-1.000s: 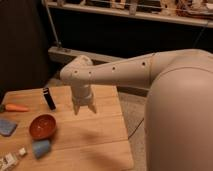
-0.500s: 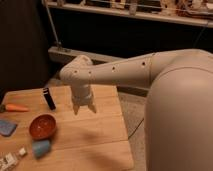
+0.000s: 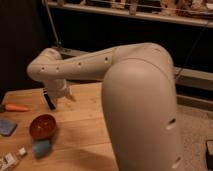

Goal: Place the pepper on the white sponge

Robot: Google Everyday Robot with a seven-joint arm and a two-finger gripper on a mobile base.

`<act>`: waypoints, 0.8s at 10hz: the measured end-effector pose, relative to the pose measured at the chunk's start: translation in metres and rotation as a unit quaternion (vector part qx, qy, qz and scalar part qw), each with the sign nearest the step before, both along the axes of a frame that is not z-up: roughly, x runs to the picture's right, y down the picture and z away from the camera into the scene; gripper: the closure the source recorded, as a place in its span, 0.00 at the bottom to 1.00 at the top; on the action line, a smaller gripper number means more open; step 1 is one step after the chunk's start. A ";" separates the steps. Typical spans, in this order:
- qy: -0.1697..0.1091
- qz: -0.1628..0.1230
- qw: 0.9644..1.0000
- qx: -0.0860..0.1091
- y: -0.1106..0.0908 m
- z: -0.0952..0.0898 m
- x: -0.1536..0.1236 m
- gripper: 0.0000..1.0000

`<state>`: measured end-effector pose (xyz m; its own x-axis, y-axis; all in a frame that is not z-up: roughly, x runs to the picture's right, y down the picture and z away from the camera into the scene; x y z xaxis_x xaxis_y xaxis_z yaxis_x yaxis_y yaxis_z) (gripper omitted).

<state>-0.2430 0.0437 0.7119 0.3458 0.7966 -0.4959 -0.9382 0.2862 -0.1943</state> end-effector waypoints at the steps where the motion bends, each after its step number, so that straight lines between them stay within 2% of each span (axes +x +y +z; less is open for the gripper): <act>1: -0.014 -0.008 1.000 0.010 -0.008 -0.001 -0.018 0.35; 4: -0.075 -0.014 0.997 0.028 -0.030 0.002 -0.060 0.35; 5: -0.094 -0.018 0.995 0.029 -0.033 0.003 -0.069 0.35; 8: -0.126 -0.038 0.991 0.020 -0.035 0.013 -0.084 0.35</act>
<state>-0.3266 0.0089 0.7253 0.5143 0.7810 -0.3543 -0.8366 0.3659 -0.4077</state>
